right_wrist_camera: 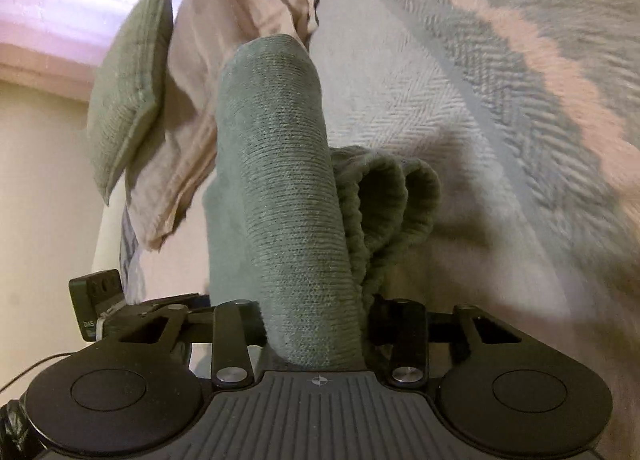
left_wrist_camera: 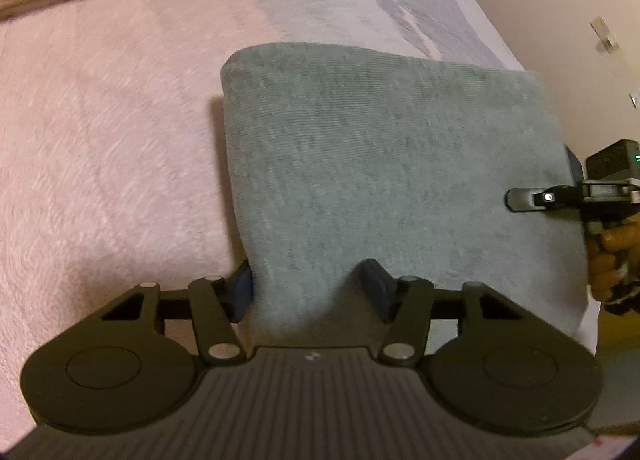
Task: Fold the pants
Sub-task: 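Grasp the bundle's cuff end with the right gripper and carry it toward the dark cloth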
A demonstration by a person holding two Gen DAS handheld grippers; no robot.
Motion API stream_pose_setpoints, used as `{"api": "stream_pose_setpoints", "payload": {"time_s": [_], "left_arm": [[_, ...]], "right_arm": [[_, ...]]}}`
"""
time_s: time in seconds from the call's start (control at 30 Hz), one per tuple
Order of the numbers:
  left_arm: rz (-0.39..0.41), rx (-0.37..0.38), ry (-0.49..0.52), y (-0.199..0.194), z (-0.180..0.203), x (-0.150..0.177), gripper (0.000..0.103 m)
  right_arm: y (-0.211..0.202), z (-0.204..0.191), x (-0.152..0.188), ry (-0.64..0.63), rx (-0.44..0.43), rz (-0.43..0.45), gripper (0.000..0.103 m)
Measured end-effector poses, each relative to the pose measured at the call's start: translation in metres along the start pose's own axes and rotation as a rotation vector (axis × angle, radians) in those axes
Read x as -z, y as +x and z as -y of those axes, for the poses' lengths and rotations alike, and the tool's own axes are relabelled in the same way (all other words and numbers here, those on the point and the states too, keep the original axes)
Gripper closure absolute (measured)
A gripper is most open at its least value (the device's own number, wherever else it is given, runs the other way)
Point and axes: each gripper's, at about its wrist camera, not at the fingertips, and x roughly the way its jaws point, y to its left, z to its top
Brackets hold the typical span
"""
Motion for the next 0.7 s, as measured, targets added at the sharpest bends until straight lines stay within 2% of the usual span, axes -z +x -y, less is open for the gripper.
{"api": "stream_pose_setpoints", "payload": {"time_s": [0.07, 0.23, 0.33, 0.43, 0.5, 0.57, 0.7], "left_arm": [[-0.003, 0.004, 0.030, -0.004, 0.012, 0.000, 0.054], [-0.017, 0.027, 0.074, -0.016, 0.047, 0.011, 0.057], [-0.028, 0.061, 0.093, -0.018, 0.072, 0.026, 0.056], [-0.042, 0.089, 0.107, -0.014, 0.096, 0.046, 0.055], [-0.038, 0.096, 0.085, -0.013, 0.106, 0.060, 0.054], [-0.030, 0.107, 0.057, -0.013, 0.110, 0.070, 0.046], [-0.001, 0.111, -0.031, -0.016, 0.108, 0.084, 0.042]], "right_arm": [[-0.023, -0.005, 0.018, 0.034, 0.016, 0.045, 0.065], [-0.092, 0.002, 0.076, 0.235, 0.081, 0.203, 0.066], [-0.129, 0.021, 0.131, 0.406, 0.125, 0.299, 0.066], [-0.152, 0.043, 0.180, 0.565, 0.109, 0.391, 0.066], [-0.161, 0.046, 0.211, 0.614, 0.089, 0.453, 0.066], [-0.164, 0.045, 0.235, 0.655, 0.081, 0.483, 0.066], [-0.168, 0.044, 0.257, 0.688, 0.070, 0.510, 0.066]]}}
